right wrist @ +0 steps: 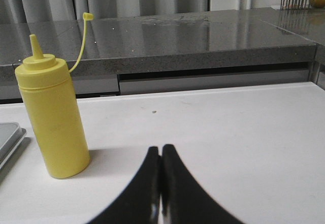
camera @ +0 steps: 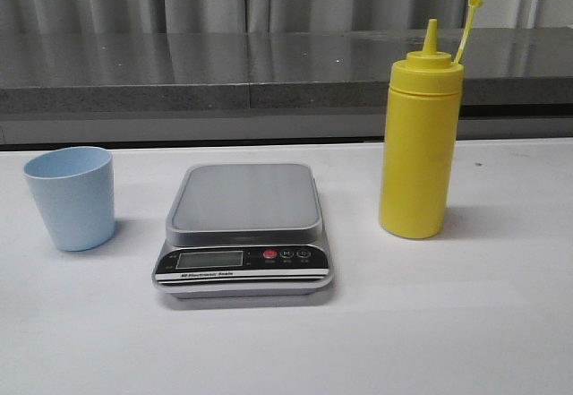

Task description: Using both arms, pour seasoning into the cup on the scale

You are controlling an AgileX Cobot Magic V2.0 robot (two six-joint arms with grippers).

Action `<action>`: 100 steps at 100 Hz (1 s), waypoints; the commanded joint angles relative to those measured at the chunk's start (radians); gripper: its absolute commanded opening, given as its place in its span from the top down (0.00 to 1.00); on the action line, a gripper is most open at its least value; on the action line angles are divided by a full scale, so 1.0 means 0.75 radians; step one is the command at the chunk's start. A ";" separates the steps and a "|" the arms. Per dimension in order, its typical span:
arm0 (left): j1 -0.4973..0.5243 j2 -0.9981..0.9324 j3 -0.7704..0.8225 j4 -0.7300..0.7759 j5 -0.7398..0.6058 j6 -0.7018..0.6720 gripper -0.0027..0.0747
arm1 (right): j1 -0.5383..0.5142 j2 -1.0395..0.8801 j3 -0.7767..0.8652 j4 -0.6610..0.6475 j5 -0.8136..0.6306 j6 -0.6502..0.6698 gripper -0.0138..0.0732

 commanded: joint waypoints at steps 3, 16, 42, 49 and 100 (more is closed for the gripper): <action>-0.009 -0.040 0.019 -0.004 -0.117 -0.004 0.95 | -0.007 -0.017 -0.004 -0.004 -0.107 -0.007 0.92; -0.009 0.010 -0.055 -0.012 -0.095 -0.004 0.95 | -0.007 -0.017 -0.004 -0.004 -0.107 -0.007 0.92; -0.009 0.277 -0.337 -0.012 0.099 -0.004 0.95 | -0.007 -0.017 -0.004 -0.004 -0.107 -0.007 0.92; -0.009 0.365 -0.420 -0.012 0.155 -0.004 0.95 | -0.007 -0.017 -0.004 -0.004 -0.107 -0.007 0.92; -0.009 0.989 -0.816 -0.049 0.376 -0.004 0.52 | -0.007 -0.017 -0.004 -0.004 -0.107 -0.007 0.92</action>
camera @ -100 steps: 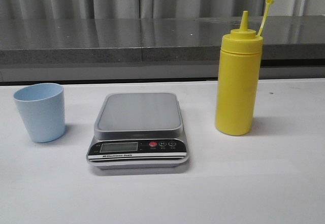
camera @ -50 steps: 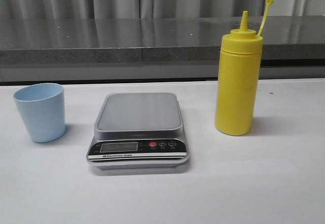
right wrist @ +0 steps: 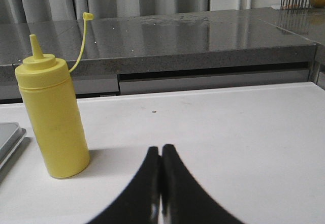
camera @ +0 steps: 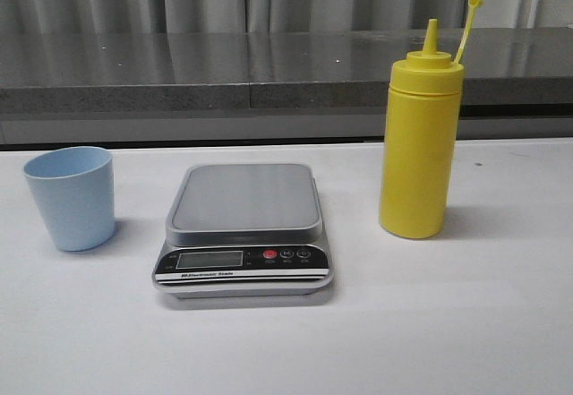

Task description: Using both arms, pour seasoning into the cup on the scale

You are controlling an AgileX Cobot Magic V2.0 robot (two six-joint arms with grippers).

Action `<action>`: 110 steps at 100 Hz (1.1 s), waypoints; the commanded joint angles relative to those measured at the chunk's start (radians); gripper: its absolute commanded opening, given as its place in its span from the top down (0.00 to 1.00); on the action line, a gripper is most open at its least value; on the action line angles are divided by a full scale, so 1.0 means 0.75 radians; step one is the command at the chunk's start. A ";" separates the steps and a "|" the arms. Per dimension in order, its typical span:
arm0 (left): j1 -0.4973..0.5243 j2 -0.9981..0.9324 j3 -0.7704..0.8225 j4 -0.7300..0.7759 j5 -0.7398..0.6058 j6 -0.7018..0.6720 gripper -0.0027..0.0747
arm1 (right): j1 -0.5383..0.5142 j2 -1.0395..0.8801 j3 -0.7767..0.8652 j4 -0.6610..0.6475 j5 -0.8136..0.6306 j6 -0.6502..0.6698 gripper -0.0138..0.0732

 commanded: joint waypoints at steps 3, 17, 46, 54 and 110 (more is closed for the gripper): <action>-0.009 0.098 -0.090 -0.033 -0.090 -0.004 0.47 | -0.007 -0.017 -0.004 -0.004 -0.107 -0.007 0.92; -0.020 0.233 -0.169 -0.081 -0.085 -0.004 0.34 | -0.007 -0.017 -0.004 -0.004 -0.107 -0.007 0.92; -0.185 0.580 -0.384 -0.102 0.057 -0.004 0.34 | -0.007 -0.017 -0.004 -0.004 -0.107 -0.007 0.92; -0.216 0.680 -0.449 -0.102 0.087 -0.004 0.34 | -0.007 -0.017 -0.004 -0.004 -0.107 -0.007 0.92; -0.216 1.305 -0.870 -0.102 0.301 -0.004 0.35 | -0.007 -0.017 -0.004 -0.004 -0.107 -0.007 0.92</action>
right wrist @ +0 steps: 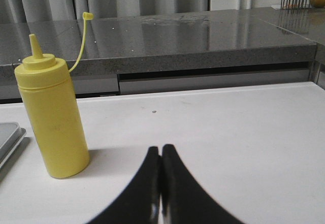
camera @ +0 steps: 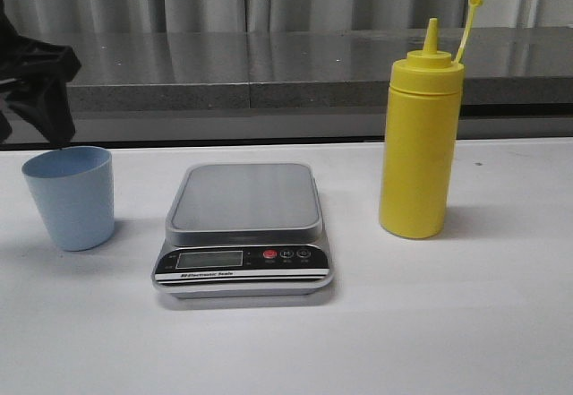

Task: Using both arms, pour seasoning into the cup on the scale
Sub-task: 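Lower the left gripper onto the light blue cup and grasp its rim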

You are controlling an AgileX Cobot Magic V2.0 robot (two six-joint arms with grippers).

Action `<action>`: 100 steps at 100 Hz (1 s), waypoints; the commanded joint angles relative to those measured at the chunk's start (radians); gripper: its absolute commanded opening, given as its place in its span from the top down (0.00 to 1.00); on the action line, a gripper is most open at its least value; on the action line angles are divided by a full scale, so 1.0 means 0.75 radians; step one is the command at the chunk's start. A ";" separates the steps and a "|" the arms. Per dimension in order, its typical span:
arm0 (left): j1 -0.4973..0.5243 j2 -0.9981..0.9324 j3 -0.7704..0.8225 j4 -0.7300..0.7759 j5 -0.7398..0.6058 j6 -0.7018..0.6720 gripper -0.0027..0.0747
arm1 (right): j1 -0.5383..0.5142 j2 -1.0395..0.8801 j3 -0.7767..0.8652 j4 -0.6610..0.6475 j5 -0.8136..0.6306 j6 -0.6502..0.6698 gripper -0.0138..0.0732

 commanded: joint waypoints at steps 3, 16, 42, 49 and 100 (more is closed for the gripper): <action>-0.005 0.024 -0.083 -0.013 -0.032 -0.004 0.35 | -0.007 -0.017 -0.004 -0.004 -0.107 -0.007 0.92; -0.005 0.108 -0.107 -0.013 -0.013 -0.004 0.35 | -0.007 -0.017 -0.004 -0.004 -0.107 -0.007 0.92; -0.005 0.164 -0.119 -0.034 -0.011 -0.004 0.36 | -0.007 -0.017 -0.004 -0.004 -0.107 -0.007 0.92; -0.005 0.164 -0.119 -0.034 -0.011 -0.004 0.36 | -0.007 -0.017 -0.004 -0.004 -0.107 -0.007 0.92; -0.005 0.164 -0.121 -0.034 -0.013 -0.004 0.94 | -0.007 -0.017 -0.004 -0.004 -0.107 -0.007 0.92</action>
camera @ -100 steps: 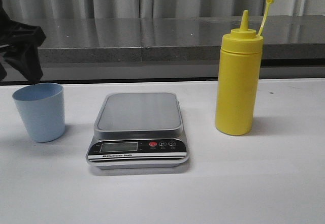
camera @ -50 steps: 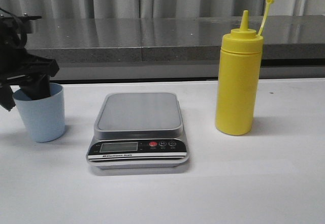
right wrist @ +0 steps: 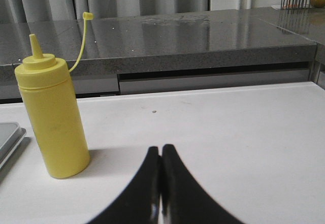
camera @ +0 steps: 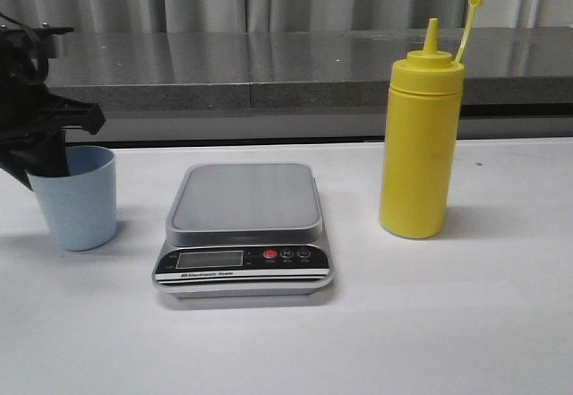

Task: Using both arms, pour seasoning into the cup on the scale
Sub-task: 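Lower the left gripper onto the light blue cup and grasp its rim, then lift the blue cup with the left gripper and set it on the scale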

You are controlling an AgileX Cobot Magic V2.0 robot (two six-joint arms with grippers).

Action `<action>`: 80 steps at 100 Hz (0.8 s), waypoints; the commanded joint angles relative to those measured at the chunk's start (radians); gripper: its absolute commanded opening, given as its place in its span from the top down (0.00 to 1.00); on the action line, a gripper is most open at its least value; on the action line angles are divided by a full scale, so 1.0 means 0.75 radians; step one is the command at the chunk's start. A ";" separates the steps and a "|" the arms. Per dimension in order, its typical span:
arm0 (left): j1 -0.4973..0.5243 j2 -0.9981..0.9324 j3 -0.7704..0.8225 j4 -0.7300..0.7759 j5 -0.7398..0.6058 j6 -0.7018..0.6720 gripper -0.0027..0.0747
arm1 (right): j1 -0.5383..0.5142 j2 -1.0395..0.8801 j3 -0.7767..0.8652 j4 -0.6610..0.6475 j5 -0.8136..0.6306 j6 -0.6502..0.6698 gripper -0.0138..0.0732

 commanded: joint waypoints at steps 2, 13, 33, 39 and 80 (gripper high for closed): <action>-0.005 -0.059 -0.041 -0.019 -0.033 -0.004 0.95 | -0.007 -0.017 -0.004 -0.004 -0.107 -0.007 0.92; -0.005 -0.059 -0.041 -0.019 -0.031 -0.004 0.95 | -0.007 -0.017 -0.004 -0.004 -0.107 -0.007 0.92; -0.007 -0.059 -0.084 -0.019 0.019 -0.004 0.95 | -0.007 -0.017 -0.004 -0.004 -0.107 -0.007 0.92; -0.007 -0.065 -0.120 -0.019 0.057 -0.004 0.95 | -0.007 -0.017 -0.004 -0.004 -0.107 -0.007 0.92; -0.041 -0.110 -0.405 -0.020 0.221 -0.004 0.95 | -0.007 -0.017 -0.004 -0.004 -0.107 -0.007 0.92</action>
